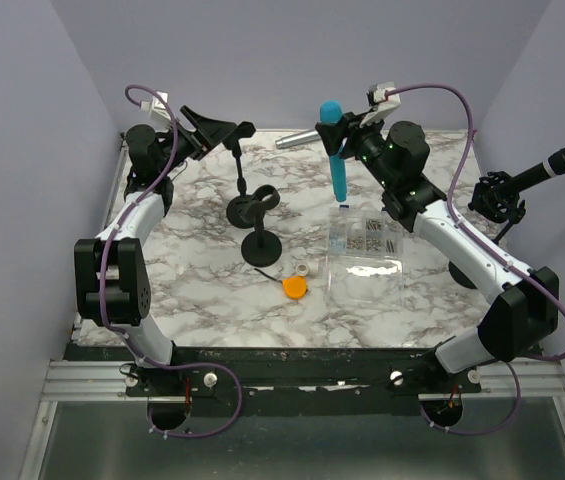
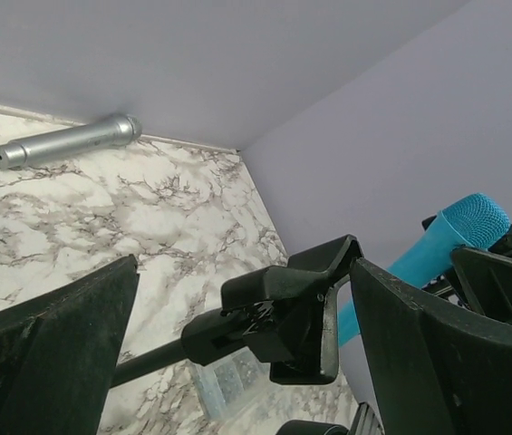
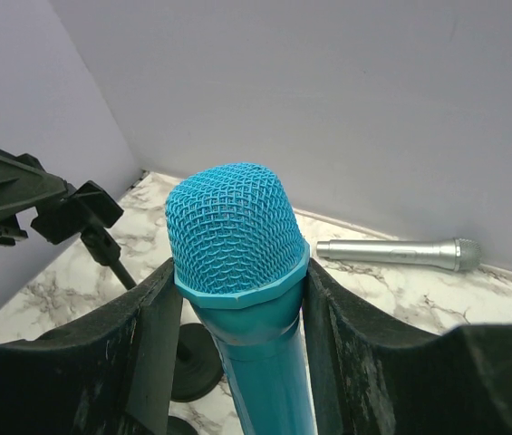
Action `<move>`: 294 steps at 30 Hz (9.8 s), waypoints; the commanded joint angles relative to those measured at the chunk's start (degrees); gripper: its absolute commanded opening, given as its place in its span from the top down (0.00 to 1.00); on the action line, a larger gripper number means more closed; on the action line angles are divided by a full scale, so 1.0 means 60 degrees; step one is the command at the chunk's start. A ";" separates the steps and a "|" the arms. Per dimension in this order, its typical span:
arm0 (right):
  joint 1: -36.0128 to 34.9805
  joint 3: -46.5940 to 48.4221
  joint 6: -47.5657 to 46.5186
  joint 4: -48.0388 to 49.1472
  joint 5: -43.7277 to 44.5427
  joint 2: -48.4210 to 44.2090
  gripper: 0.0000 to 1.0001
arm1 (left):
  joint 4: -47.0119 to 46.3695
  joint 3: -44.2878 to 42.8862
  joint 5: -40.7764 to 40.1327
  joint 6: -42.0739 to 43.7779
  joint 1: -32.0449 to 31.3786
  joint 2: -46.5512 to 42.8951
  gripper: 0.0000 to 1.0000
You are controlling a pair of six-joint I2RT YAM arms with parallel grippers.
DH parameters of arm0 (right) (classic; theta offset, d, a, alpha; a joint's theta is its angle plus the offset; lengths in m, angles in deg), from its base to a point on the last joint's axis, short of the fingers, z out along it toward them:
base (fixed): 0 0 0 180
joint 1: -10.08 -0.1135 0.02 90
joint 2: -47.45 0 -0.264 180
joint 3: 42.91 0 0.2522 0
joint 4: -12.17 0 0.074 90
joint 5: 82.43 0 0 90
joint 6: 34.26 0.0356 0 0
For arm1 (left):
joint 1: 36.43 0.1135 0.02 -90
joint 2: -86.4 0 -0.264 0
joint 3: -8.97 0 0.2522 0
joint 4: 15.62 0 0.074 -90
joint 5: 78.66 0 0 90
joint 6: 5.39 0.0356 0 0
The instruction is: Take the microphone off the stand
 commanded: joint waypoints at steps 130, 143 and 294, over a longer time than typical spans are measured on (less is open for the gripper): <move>0.0881 0.1008 0.5218 -0.1062 0.4944 0.4513 0.02 | 0.5122 0.1350 -0.4886 0.6798 -0.1427 -0.5405 0.01; 0.0563 -0.2867 0.1607 -0.3899 0.3428 -0.2110 0.01 | 0.4729 0.1142 -0.2620 0.5241 -0.0837 -0.5282 0.01; 0.0195 0.5561 1.4173 -0.7763 0.6106 0.6785 0.99 | 0.4210 0.1124 -0.1136 0.4406 -0.0254 -0.5271 0.01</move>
